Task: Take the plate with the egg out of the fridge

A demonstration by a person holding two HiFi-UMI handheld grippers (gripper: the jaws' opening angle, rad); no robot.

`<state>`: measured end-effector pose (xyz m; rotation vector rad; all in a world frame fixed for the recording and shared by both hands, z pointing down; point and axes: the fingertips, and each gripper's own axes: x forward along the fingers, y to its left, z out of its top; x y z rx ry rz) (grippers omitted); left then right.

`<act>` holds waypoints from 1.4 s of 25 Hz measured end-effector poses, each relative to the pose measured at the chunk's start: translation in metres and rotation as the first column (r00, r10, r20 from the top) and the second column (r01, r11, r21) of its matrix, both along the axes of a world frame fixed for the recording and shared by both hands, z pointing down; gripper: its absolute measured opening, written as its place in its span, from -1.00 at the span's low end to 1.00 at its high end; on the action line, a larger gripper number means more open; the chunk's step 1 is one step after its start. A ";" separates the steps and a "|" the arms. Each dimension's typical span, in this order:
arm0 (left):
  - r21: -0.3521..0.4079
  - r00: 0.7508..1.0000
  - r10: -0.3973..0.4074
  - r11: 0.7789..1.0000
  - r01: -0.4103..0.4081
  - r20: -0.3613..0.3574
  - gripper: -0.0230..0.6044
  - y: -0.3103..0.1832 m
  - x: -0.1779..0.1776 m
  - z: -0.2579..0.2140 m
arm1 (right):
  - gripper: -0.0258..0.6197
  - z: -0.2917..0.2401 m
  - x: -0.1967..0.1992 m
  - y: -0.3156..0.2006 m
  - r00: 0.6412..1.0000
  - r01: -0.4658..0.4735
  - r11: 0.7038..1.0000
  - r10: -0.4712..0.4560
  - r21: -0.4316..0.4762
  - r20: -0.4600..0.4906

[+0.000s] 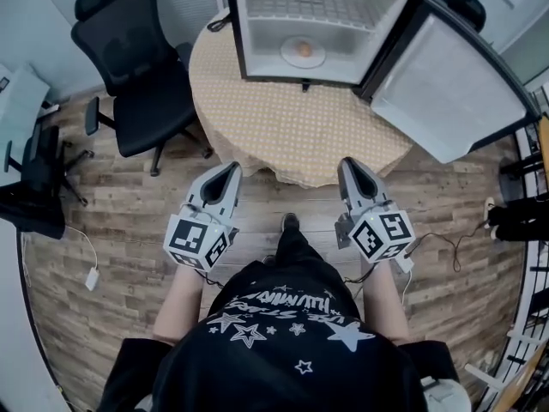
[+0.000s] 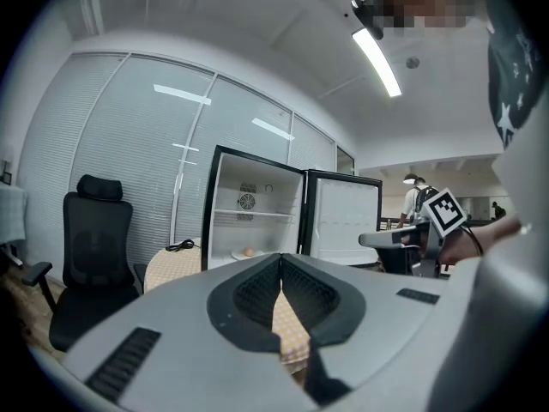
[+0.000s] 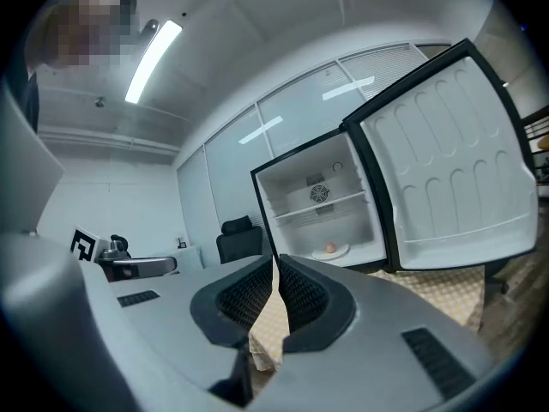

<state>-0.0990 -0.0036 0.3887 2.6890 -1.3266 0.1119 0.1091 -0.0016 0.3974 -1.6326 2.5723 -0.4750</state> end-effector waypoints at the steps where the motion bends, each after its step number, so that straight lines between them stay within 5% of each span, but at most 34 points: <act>1: -0.002 1.000 -0.001 1.000 0.001 0.003 -0.90 -0.008 0.003 0.001 | -0.80 0.001 0.001 -0.009 1.000 0.006 1.000 -0.006 -0.002 0.003; 17: -0.039 0.995 -0.062 0.997 0.065 0.075 -0.90 -0.128 0.035 0.012 | -0.80 0.027 0.037 -0.153 0.991 0.017 0.995 -0.003 -0.103 0.134; 28: -0.044 0.986 -0.122 0.991 0.128 0.115 -0.90 -0.161 0.039 0.023 | -0.80 0.053 0.043 -0.199 0.980 0.036 0.985 -0.002 -0.169 0.201; 35: -0.043 0.983 -0.130 0.990 0.137 0.127 -0.90 -0.186 0.031 0.024 | -0.74 0.065 0.036 -0.229 0.941 0.030 0.972 0.052 -0.233 0.335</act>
